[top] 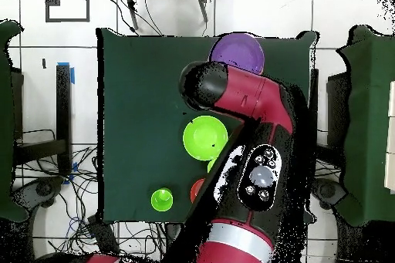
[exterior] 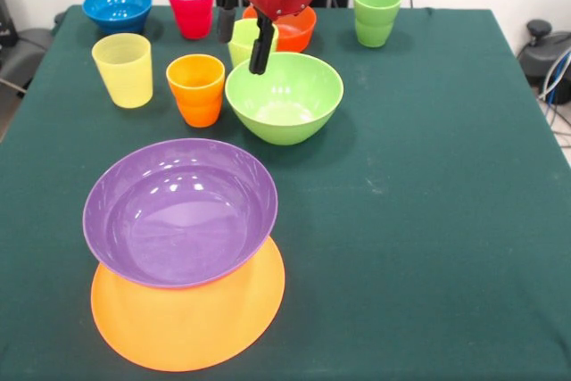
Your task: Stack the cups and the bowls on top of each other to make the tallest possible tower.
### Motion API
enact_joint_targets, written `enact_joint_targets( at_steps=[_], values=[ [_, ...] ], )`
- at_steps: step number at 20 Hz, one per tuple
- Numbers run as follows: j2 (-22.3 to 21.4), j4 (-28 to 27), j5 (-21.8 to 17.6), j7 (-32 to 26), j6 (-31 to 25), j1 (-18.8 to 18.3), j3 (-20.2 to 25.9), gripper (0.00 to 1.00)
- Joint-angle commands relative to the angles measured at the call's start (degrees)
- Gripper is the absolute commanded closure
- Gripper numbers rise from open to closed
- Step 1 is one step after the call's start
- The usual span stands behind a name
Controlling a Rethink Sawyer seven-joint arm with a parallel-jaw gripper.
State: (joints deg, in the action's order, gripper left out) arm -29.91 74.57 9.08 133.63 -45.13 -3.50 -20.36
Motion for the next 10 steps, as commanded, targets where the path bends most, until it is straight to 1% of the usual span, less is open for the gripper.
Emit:
enact_joint_targets(
  at_steps=[1, 10],
  values=[
    [1.3, 7.2, -1.4, 2.1, 0.8, 1.0, 6.4, 0.00],
    [-2.6, 14.7, -0.6, 3.4, 2.5, 2.5, 6.2, 0.00]
  ],
)
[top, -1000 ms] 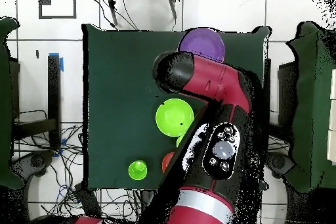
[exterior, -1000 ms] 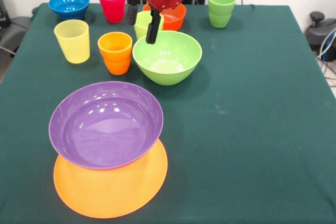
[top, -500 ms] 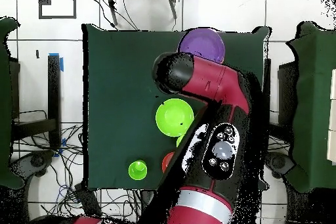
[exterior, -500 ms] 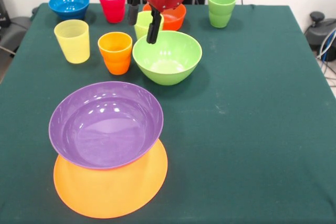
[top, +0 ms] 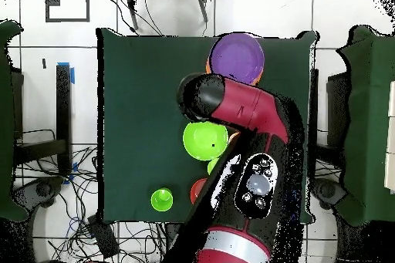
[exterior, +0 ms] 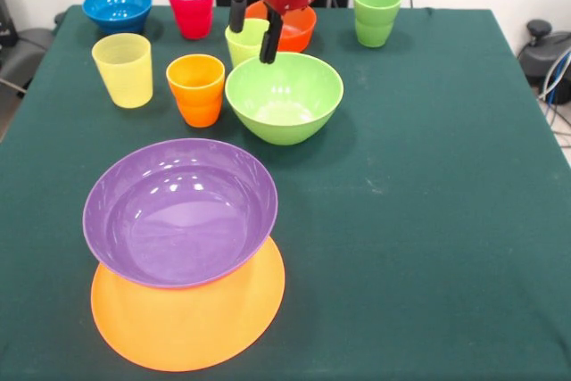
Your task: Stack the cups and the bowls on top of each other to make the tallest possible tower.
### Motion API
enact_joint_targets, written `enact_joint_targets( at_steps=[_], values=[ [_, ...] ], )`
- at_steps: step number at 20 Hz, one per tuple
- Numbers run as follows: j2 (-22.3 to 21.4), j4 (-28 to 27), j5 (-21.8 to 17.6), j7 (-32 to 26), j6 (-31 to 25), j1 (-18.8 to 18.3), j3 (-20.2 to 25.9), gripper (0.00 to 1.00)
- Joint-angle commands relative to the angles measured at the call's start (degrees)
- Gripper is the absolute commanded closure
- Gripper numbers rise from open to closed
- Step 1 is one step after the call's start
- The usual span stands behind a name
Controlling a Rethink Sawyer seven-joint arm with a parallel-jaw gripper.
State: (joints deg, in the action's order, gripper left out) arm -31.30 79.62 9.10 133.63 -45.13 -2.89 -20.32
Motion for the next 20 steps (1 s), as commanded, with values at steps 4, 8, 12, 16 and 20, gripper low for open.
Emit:
enact_joint_targets(
  at_steps=[4, 8, 12, 16, 20],
  values=[
    [-2.9, 12.7, -0.7, 3.4, 3.4, 2.5, 6.1, 0.00],
    [-3.8, 15.5, -0.8, 3.3, 5.5, 2.6, 6.4, 0.00],
    [-4.3, 18.2, -0.4, 3.3, 8.2, 2.5, 7.4, 0.00],
    [-4.6, 21.1, -0.2, 3.6, 11.4, 2.6, 8.5, 0.00],
    [-4.0, 23.4, -0.1, 3.3, 15.4, 1.9, 10.0, 0.00]
  ],
)
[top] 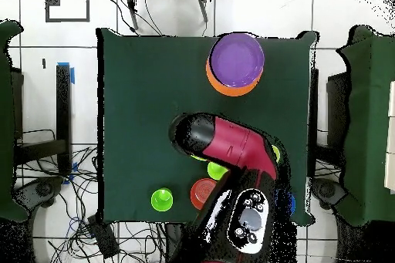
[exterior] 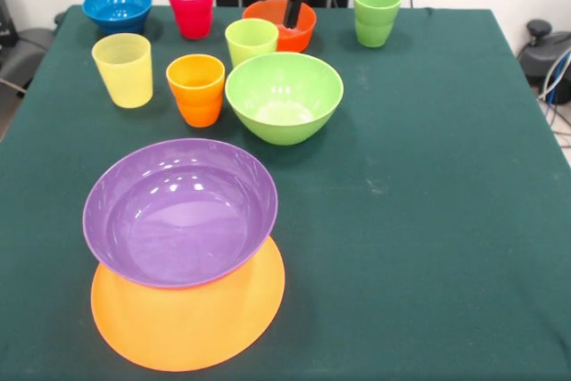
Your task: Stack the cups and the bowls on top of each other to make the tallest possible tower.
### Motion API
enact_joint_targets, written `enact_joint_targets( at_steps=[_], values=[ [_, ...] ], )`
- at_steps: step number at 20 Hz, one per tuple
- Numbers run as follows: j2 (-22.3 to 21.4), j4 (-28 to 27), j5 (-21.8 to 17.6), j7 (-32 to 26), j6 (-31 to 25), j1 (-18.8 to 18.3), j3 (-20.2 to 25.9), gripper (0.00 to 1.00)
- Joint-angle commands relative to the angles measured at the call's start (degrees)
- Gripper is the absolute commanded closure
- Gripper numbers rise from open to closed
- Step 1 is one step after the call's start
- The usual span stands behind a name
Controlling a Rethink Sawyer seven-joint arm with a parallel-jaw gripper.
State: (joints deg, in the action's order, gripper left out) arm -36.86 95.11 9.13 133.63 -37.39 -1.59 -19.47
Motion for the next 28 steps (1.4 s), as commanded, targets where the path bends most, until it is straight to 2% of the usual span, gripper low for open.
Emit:
enact_joint_targets(
  at_steps=[1, 7, 15, 23, 28],
  values=[
    [1.6, 8.3, -0.1, 3.4, 8.3, 0.5, 9.4, 0.00],
    [1.8, 11.4, 0.4, 4.7, 11.8, 0.6, 11.0, 0.00],
    [0.2, 15.6, 0.5, 5.4, 13.6, 1.0, 12.2, 0.00],
    [0.3, 18.4, -0.4, 5.2, 16.9, 0.2, 12.9, 0.00],
    [1.6, 20.5, -0.9, 5.5, 20.8, -0.2, 13.5, 0.00]
  ],
)
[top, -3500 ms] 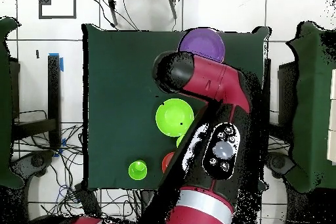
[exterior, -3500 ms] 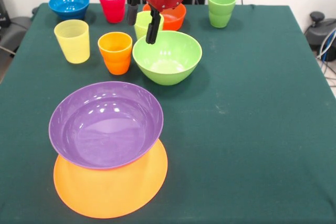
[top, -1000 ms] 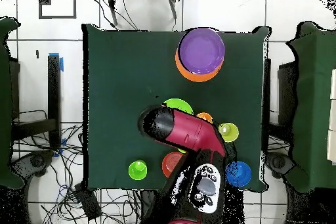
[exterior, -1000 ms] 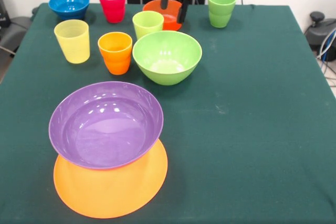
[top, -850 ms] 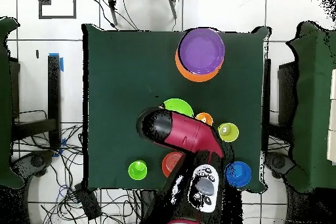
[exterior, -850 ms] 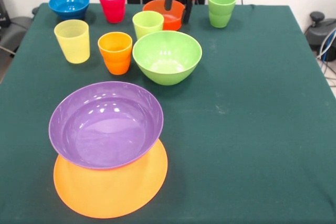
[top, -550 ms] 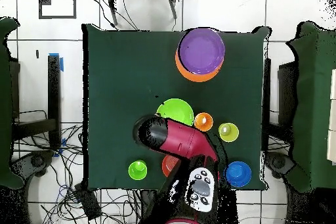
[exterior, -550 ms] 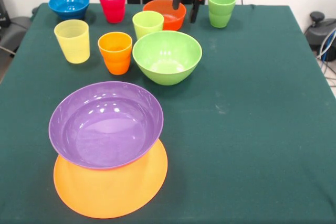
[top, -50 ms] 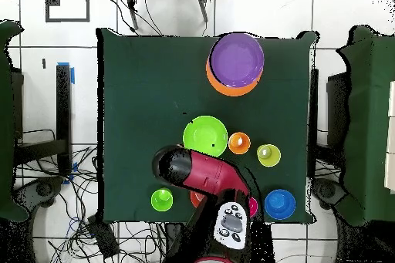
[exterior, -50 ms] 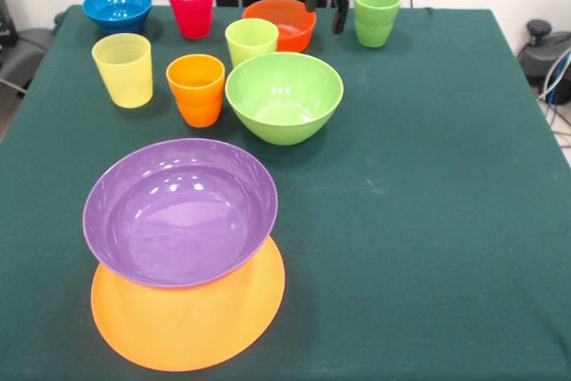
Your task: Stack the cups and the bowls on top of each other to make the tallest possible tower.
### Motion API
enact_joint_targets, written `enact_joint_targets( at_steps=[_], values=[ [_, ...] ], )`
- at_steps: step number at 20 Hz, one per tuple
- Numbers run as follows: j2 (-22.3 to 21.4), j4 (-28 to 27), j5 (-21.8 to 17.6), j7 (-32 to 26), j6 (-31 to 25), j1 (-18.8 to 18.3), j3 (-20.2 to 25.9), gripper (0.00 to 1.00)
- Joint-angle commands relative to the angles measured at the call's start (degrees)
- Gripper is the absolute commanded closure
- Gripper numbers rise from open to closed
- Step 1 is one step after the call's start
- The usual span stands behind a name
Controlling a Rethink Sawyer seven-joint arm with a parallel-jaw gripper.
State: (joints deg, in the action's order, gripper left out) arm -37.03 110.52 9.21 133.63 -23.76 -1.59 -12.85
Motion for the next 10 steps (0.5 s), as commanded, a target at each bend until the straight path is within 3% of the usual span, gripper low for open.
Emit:
enact_joint_targets(
  at_steps=[1, 10],
  values=[
    [2.2, 5.3, -1.1, 5.6, 8.1, -0.3, 7.0, 0.00],
    [6.5, 6.5, -1.9, 5.9, 15.6, -1.1, 8.1, 0.00]
  ],
)
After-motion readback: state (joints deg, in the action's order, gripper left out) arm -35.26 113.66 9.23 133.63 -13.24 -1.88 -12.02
